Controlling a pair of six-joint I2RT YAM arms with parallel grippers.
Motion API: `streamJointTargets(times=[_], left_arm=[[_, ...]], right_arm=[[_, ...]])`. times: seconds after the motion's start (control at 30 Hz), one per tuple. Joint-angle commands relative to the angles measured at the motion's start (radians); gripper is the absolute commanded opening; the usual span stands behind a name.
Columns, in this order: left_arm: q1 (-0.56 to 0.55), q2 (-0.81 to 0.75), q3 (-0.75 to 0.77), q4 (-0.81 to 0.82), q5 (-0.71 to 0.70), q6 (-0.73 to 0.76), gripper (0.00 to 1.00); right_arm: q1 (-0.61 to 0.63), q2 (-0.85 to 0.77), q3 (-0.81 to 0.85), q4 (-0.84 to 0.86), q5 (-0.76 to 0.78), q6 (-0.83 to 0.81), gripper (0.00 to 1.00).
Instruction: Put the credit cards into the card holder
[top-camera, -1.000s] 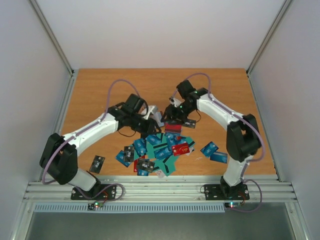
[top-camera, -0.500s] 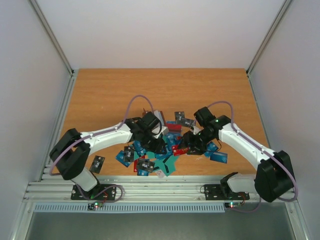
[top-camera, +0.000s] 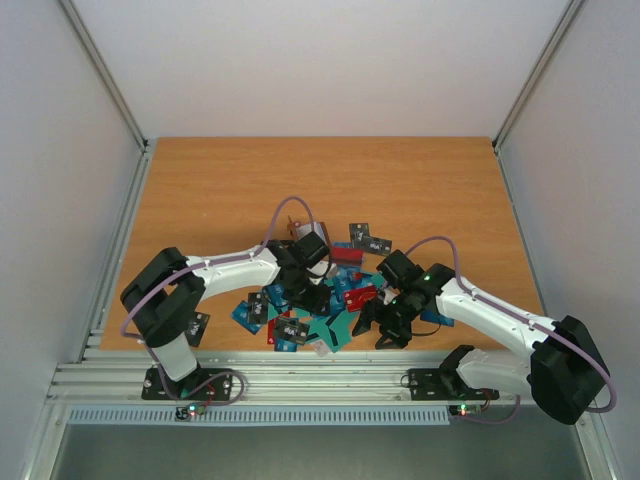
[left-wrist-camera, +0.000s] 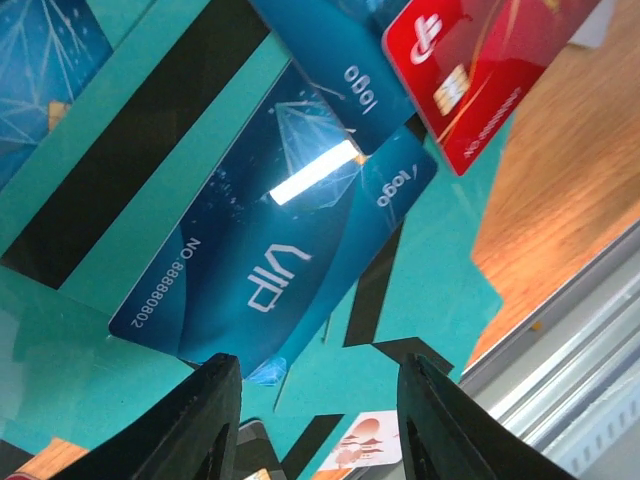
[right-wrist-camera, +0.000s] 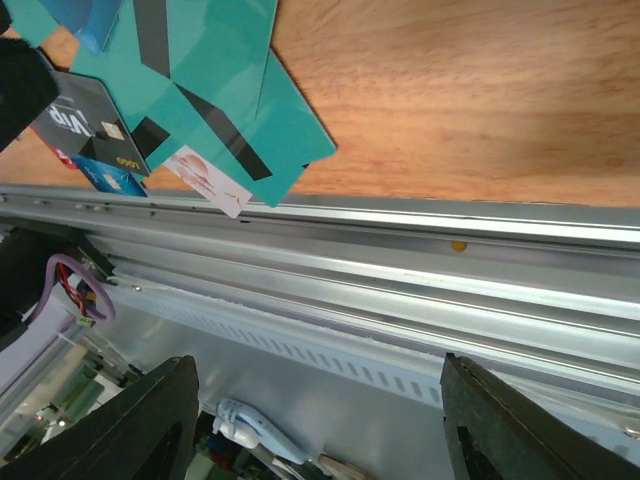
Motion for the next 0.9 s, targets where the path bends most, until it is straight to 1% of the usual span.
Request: streamJointTargets(times=[0.0,0.17,0.47,0.7,0.87], left_arm=[[-0.009,0.038,-0.03,0.004,-0.007,0.039,0.45],[-0.019,0.075,-0.065,0.017,0.02,0.041,0.45],[-0.058,0.051,-0.176,0.123,0.085,-0.029,0.44],[-0.08,0.045,-0.161,0.113,0.082,-0.055,0.44],[-0.08,0.006,-0.131,0.069,0.055,-0.053,0.44]], right_arm=[[0.059,-0.024,-0.01,0.087,0.028,0.106,0.68],[0.125,-0.014,-0.044,0.173,0.05,0.168,0.68],[0.206,-0.017,-0.114,0.294,0.094,0.26,0.67],[0.221,0.01,-0.149,0.368,0.112,0.281,0.67],[0.248,0.029,-0.152,0.365,0.131,0.292,0.67]])
